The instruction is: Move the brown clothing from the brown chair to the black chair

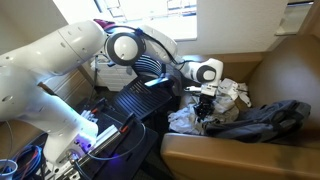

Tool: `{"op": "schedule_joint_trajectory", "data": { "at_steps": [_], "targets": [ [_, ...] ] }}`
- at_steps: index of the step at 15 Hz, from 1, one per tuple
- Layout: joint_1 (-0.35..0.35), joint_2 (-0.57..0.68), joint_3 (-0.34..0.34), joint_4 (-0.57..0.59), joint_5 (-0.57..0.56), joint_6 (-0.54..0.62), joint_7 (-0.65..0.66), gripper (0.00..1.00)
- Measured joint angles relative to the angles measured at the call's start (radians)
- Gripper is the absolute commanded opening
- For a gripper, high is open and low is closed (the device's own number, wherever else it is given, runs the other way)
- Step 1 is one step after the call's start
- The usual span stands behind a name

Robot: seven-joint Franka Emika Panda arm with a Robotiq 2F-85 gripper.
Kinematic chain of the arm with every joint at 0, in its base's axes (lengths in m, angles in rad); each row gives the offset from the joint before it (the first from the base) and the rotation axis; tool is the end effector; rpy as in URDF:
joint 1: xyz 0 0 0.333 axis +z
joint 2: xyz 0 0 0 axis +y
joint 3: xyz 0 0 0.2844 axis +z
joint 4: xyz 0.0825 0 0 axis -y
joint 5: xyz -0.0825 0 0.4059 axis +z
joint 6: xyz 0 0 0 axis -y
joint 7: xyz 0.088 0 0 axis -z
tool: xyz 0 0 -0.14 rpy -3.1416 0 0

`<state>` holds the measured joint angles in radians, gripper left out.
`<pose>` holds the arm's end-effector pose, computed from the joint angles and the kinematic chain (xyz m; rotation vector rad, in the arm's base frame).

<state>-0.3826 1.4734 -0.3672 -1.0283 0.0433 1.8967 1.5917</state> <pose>0.4741 -0.3996 -0.1280 1.1983 -2.2193 -0.4084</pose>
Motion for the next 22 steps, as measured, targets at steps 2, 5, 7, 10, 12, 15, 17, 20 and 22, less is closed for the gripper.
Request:
{"op": "schedule_joint_trajectory", "data": {
  "at_steps": [2,5,7,10,12,15,17,20,22],
  "targets": [
    [-0.011,0.000,0.005,0.028,0.003,-0.035,-0.003,0.01],
    [-0.029,-0.002,0.010,0.094,0.005,-0.082,-0.009,0.02],
    [-0.046,-0.008,0.013,0.155,0.013,-0.098,-0.030,0.02],
    [-0.056,-0.098,0.009,0.168,0.019,-0.025,-0.081,0.02],
    [-0.055,-0.179,0.005,0.148,0.017,0.058,-0.122,0.02],
    [-0.046,-0.300,0.002,0.082,0.015,0.211,-0.190,0.02],
    [-0.038,-0.386,0.004,0.014,0.017,0.329,-0.243,0.02],
    [-0.035,-0.514,0.025,-0.099,0.026,0.505,-0.328,0.02],
    [-0.035,-0.582,0.040,-0.155,0.034,0.544,-0.375,0.07]
  ]
}}
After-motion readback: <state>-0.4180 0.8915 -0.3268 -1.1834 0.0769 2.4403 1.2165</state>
